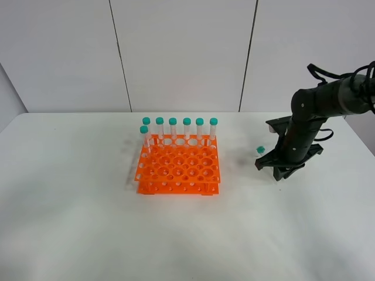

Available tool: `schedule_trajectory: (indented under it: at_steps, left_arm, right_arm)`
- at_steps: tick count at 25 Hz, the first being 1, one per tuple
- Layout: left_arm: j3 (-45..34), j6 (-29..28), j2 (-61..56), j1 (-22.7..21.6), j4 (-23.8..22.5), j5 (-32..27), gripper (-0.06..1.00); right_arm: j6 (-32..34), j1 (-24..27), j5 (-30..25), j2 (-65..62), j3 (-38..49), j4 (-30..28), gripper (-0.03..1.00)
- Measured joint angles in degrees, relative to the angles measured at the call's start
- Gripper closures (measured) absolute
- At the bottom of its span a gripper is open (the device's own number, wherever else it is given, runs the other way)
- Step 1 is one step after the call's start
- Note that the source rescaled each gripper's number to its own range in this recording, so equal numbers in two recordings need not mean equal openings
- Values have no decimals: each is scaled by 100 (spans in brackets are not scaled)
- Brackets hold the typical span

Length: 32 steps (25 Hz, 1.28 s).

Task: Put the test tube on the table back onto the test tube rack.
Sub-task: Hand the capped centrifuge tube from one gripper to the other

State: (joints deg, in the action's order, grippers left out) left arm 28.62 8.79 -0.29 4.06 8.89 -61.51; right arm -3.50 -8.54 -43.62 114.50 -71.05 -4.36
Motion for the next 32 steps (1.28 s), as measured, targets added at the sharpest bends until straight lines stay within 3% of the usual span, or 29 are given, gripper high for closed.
schedule_trajectory:
  at_steps: [18, 21, 22, 26, 32]
  left_arm:
    - [0, 0, 0, 0, 0, 0, -6]
    - [0, 0, 0, 0, 0, 0, -6]
    - [0, 0, 0, 0, 0, 0, -6]
    - [0, 0, 0, 0, 0, 0, -6]
    - [0, 0, 0, 0, 0, 0, -6]
  right_arm:
    - [-445, -125, 227, -1556, 404, -133, 97]
    - [-371, -287, 585, -1847, 882, -171, 97]
    - [-330, -414, 972, -2123, 1327, -191, 97]
    - [-328, -656, 1654, -2911, 2224, -160, 97]
    - [-377, -907, 2633, -4428, 3422, 144, 97]
